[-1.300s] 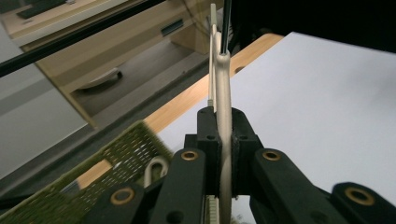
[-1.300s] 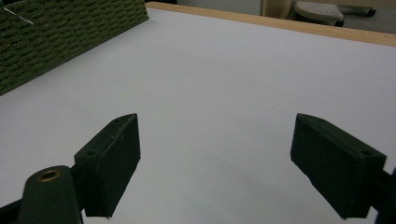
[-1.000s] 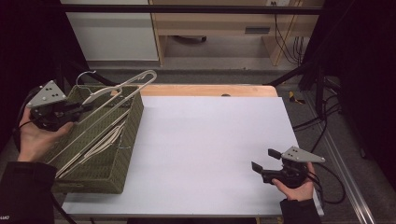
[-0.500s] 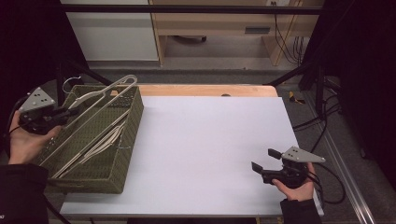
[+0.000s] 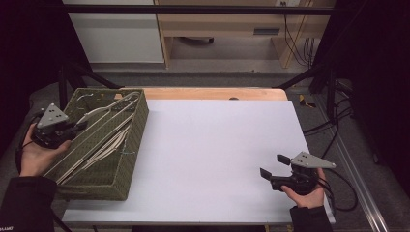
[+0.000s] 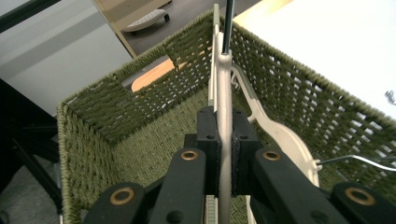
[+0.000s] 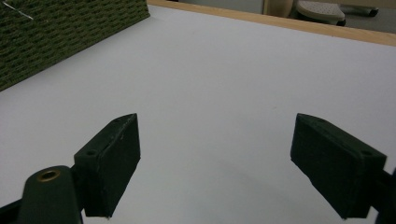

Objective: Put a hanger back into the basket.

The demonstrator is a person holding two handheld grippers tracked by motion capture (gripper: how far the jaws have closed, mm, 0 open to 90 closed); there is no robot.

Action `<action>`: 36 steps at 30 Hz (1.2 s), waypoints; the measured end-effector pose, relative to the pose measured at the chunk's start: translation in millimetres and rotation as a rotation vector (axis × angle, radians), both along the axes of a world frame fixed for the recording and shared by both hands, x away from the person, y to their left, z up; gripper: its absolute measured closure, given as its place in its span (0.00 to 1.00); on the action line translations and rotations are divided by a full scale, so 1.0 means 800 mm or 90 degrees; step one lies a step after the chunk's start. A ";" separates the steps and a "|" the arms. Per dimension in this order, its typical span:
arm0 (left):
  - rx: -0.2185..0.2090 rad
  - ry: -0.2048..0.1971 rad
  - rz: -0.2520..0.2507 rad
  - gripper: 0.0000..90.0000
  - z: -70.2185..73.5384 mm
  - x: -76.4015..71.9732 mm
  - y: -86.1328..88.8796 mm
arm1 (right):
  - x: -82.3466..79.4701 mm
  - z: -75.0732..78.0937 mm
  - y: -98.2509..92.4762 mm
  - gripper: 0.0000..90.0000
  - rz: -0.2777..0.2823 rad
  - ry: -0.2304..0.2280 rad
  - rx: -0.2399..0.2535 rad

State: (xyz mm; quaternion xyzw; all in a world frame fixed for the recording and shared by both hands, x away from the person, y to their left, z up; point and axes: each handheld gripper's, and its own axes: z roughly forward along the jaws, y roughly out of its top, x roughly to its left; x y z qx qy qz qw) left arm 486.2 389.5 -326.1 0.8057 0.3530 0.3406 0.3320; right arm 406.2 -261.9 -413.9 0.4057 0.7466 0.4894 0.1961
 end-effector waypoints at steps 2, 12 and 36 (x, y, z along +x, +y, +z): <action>0.011 0.005 0.005 0.95 -0.011 0.001 -0.005 | 0.000 0.000 0.000 0.18 0.001 -0.001 0.001; 0.008 0.039 0.025 0.94 -0.061 0.002 -0.012 | 0.000 -0.001 0.002 0.19 0.000 -0.001 0.000; -0.097 0.102 -0.001 0.60 -0.060 -0.009 -0.014 | 0.001 -0.002 0.004 0.19 0.004 0.001 -0.003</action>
